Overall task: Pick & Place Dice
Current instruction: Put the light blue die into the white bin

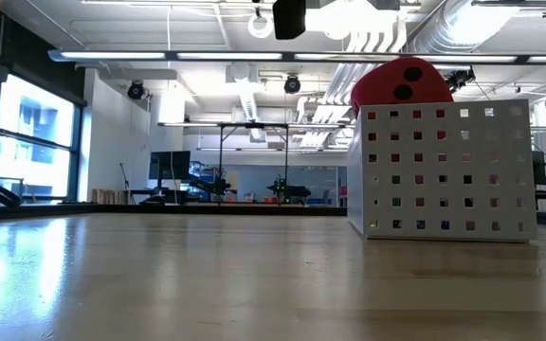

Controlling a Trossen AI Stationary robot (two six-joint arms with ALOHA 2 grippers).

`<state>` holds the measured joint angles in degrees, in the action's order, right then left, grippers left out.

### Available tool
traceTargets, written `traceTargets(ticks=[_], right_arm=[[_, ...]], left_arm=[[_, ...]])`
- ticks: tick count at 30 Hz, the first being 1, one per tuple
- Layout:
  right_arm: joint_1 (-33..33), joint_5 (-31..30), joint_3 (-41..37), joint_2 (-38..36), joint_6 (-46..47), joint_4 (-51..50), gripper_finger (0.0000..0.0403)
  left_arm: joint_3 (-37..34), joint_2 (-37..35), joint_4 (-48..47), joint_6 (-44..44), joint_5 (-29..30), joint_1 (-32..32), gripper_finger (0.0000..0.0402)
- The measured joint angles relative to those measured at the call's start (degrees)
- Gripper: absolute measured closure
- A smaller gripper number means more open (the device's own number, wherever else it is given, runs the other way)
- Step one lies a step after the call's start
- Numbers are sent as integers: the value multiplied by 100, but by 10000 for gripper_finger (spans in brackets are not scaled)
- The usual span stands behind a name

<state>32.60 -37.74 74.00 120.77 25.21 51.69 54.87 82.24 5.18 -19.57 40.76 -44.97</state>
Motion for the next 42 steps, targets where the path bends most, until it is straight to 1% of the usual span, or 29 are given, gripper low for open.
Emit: traceTargets(ticks=[9, 18, 21, 25, 32, 36, 38, 42], right_arm=[[0, 7, 0, 2, 0, 326, 149], [0, 20, 0, 7, 0, 300, 149], [0, 0, 0, 7, 0, 297, 157], [0, -79, 0, 7, 21, 222, 195], [-11, -82, 0, 7, 68, 151, 301], [-13, -91, 0, 7, 129, 48, 350], [-13, -76, 0, 7, 95, -7, 362], [-13, -80, 0, 7, 64, -27, 362]], left_arm=[[0, 0, -13, 62, -14, 0, 344], [0, 0, -4, -7, -10, 0, 343], [0, 0, 10, -71, -7, 0, 343], [0, 0, 6, -158, -3, 0, 343], [0, 2, -18, -168, 1, 0, 343], [0, 7, -42, -263, -2, -2, 343], [0, 9, -35, -332, -18, -2, 343], [0, 9, -29, -358, -18, -2, 343]])
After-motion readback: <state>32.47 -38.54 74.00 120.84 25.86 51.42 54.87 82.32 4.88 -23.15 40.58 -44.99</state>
